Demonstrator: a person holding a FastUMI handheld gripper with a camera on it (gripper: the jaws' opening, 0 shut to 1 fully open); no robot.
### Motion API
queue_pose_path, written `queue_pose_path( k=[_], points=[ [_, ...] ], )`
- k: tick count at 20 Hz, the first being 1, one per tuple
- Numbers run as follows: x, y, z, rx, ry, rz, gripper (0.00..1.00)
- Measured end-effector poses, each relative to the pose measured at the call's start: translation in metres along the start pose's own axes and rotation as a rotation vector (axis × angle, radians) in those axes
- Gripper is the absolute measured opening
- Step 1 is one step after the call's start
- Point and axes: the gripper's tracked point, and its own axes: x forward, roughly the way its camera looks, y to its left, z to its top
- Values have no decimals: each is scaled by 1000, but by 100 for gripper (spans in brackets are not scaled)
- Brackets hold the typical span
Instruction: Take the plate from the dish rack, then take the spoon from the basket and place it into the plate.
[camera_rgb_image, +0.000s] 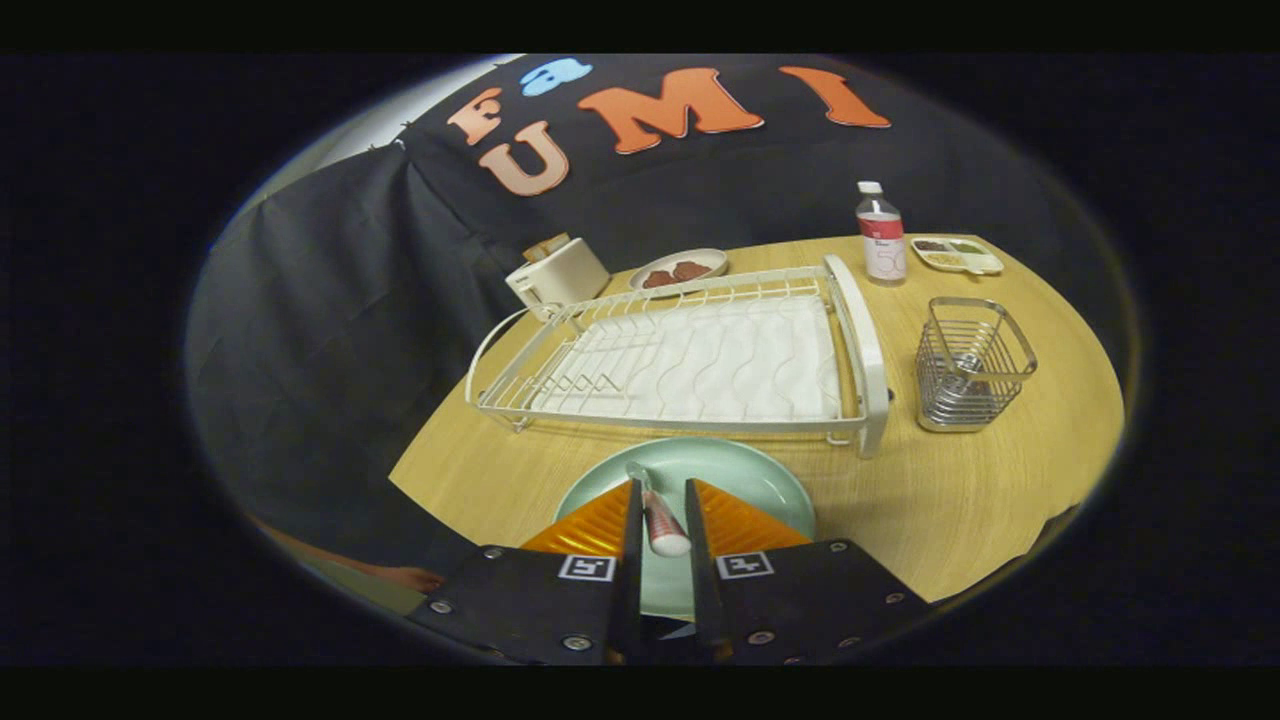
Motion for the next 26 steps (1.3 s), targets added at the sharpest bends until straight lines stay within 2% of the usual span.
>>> queue_pose_path(
  k=[5, 7, 9, 14, 18, 26],
  points=[
    [-8, -15, 4, 58, -20, -41, 32],
    [-15, -21, 16, 52, -53, -67, 39],
    [-26, -25, 38, 38, -110, -90, 46],
    [-64, -29, 115, -43, -290, -149, 71],
    [-98, -29, 177, -119, -445, -192, 85],
    [-164, -22, 274, -226, -745, -271, 90]
  ],
)
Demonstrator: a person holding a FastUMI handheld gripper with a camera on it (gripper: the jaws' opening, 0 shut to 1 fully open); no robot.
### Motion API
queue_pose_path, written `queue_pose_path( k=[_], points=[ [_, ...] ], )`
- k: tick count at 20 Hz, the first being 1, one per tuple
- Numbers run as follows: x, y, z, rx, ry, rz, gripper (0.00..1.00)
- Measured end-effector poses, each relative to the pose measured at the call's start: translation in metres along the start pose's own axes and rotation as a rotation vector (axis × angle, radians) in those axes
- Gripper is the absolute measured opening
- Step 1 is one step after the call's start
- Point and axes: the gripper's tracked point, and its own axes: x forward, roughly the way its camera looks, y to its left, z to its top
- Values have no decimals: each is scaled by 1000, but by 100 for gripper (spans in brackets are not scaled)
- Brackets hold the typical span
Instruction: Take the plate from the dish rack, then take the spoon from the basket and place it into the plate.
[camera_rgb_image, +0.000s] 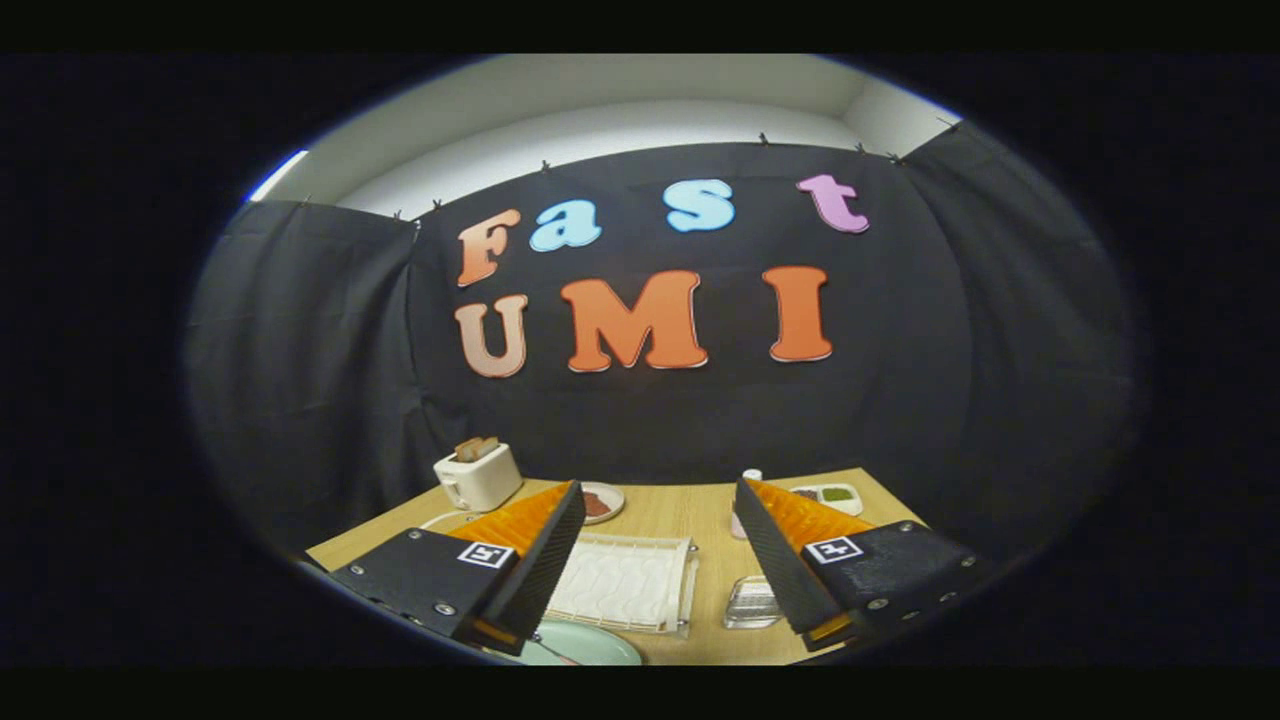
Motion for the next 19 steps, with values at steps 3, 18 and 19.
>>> queue_pose_path(
  k=[3, 18, 19],
  points=[
    [3, -4, 30, -35, -99, -29, 93],
    [10, 11, 70, -45, -245, -59, 97],
    [9, 12, 71, -44, -247, -55, 97]
  ],
)
